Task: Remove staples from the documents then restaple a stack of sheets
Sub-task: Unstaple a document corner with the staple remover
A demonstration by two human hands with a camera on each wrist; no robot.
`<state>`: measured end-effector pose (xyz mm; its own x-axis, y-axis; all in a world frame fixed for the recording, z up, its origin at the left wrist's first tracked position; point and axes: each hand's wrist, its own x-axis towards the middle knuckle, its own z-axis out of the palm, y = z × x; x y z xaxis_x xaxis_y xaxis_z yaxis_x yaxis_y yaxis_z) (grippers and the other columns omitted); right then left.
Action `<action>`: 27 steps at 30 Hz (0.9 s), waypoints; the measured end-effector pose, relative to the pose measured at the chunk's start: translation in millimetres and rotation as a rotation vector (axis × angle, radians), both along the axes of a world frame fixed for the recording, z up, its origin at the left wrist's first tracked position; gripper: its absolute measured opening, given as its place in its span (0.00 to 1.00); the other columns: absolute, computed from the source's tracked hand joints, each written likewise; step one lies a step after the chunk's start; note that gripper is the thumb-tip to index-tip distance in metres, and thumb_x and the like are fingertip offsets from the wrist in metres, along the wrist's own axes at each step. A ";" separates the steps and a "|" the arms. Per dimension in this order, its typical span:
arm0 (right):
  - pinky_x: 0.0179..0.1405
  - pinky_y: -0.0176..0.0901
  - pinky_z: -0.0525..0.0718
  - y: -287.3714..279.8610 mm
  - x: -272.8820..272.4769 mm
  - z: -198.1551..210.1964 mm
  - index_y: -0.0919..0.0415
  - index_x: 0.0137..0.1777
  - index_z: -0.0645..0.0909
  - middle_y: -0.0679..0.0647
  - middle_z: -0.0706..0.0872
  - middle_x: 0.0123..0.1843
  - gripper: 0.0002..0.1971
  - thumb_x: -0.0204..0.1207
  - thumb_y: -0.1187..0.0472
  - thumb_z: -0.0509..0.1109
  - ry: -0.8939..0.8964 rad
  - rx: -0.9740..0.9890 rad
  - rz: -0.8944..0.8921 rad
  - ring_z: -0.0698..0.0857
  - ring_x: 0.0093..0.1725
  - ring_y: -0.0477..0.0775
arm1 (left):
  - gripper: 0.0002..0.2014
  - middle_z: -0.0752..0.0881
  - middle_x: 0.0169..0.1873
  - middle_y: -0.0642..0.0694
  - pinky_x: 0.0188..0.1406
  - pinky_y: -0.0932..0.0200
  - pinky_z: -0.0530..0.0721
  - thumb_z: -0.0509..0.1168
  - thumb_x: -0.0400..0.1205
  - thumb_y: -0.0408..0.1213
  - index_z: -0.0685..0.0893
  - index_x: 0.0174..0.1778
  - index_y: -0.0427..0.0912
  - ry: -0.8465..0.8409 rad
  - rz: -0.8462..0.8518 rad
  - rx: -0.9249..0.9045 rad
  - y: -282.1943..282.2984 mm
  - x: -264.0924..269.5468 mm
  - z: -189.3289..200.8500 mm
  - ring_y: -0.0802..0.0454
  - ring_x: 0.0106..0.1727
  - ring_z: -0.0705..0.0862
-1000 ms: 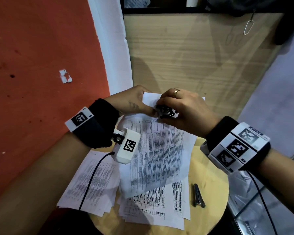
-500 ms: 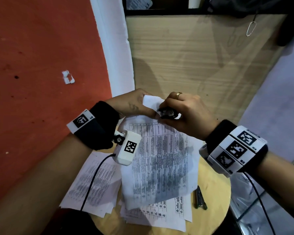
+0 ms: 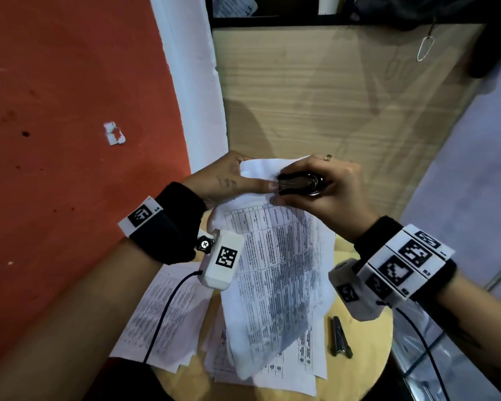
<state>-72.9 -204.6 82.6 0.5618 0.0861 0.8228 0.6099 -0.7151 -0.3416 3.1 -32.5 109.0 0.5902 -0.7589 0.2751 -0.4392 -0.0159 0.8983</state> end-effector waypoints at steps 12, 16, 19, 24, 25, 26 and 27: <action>0.43 0.27 0.78 0.8 3.8 -10.3 0.65 0.43 0.87 0.51 0.87 0.39 0.15 0.59 0.58 0.84 -0.036 0.042 -0.047 0.82 0.39 0.42 | 0.13 0.81 0.28 0.51 0.36 0.59 0.75 0.77 0.65 0.43 0.87 0.34 0.36 -0.136 0.312 -0.032 -11.5 0.8 -16.9 0.56 0.33 0.78; 0.42 0.21 0.72 4.1 6.5 -16.3 0.67 0.41 0.86 0.55 0.86 0.38 0.12 0.60 0.64 0.82 -0.070 -0.020 -0.128 0.79 0.39 0.45 | 0.22 0.74 0.22 0.53 0.33 0.54 0.73 0.68 0.55 0.59 0.84 0.28 0.41 -0.277 0.474 0.059 -21.4 4.5 -21.3 0.52 0.29 0.75; 0.42 0.28 0.75 -1.9 4.1 -15.4 0.68 0.41 0.86 0.58 0.86 0.39 0.12 0.63 0.60 0.80 -0.099 -0.016 -0.170 0.80 0.39 0.47 | 0.19 0.86 0.30 0.43 0.39 0.53 0.82 0.65 0.57 0.56 0.87 0.33 0.46 -0.339 0.614 0.147 -18.8 9.3 -21.2 0.41 0.41 0.86; 0.43 0.28 0.74 -17.9 3.5 -18.8 0.66 0.41 0.86 0.56 0.87 0.38 0.14 0.62 0.56 0.80 -0.047 0.006 -0.248 0.80 0.39 0.47 | 0.14 0.87 0.33 0.39 0.40 0.56 0.81 0.64 0.55 0.58 0.82 0.26 0.53 -0.309 0.607 0.168 0.0 21.3 -26.7 0.37 0.46 0.87; 0.43 0.29 0.75 -17.9 6.1 -22.4 0.65 0.41 0.86 0.56 0.87 0.38 0.14 0.61 0.55 0.80 -0.020 0.013 -0.241 0.80 0.39 0.46 | 0.18 0.89 0.35 0.41 0.44 0.53 0.85 0.64 0.54 0.59 0.85 0.30 0.51 -0.301 0.606 0.168 1.9 22.8 -27.0 0.39 0.46 0.88; 0.42 0.31 0.75 -17.6 9.7 -26.5 0.64 0.41 0.87 0.55 0.87 0.37 0.15 0.60 0.55 0.80 0.017 0.024 -0.219 0.80 0.38 0.45 | 0.25 0.90 0.38 0.41 0.48 0.49 0.86 0.64 0.53 0.61 0.89 0.37 0.48 -0.301 0.606 0.173 3.5 25.2 -27.1 0.41 0.48 0.88; 0.42 0.31 0.76 -17.2 13.3 -30.5 0.64 0.41 0.87 0.53 0.86 0.37 0.16 0.59 0.53 0.80 0.069 0.035 -0.191 0.80 0.38 0.44 | 0.31 0.91 0.42 0.42 0.51 0.47 0.85 0.64 0.52 0.62 0.90 0.42 0.44 -0.308 0.598 0.185 4.9 27.1 -26.3 0.42 0.49 0.88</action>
